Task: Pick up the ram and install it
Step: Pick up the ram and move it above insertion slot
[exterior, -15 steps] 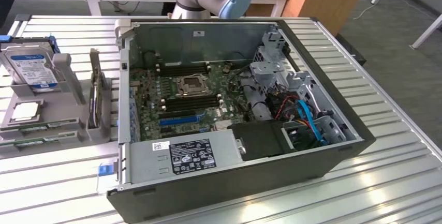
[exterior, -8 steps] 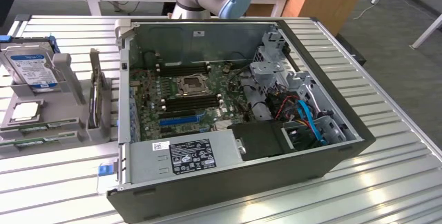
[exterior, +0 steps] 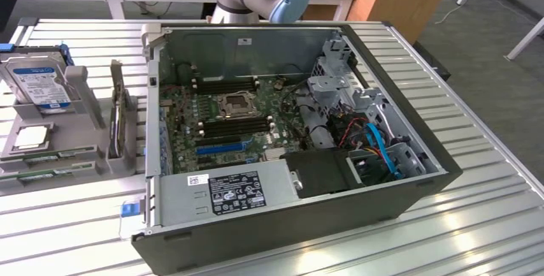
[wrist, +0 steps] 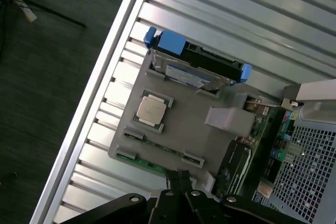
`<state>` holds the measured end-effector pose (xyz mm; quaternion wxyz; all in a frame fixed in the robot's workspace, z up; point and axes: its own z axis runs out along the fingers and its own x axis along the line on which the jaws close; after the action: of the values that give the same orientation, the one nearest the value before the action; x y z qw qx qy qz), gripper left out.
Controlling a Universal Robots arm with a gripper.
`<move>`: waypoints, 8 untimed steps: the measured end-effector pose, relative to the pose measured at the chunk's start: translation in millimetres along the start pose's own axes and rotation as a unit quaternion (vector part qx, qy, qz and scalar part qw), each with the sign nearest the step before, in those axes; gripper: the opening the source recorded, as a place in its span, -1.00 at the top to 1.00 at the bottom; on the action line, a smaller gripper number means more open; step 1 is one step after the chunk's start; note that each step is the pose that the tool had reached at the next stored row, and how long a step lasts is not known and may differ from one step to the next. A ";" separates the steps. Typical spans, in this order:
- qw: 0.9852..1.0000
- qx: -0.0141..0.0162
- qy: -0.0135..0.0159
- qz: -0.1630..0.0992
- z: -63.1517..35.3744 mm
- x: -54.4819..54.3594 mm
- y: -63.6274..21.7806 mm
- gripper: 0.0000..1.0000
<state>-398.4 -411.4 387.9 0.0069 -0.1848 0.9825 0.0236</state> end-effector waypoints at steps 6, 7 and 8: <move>1.000 -0.001 0.001 -0.026 0.0 0.0 0.0 0.80; 1.000 -0.001 0.001 -0.030 0.0 0.0 0.0 0.80; 0.999 -0.001 0.001 -0.034 0.0 0.0 0.0 0.80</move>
<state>-398.4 -411.4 387.9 0.0061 -0.2183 0.9756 0.0238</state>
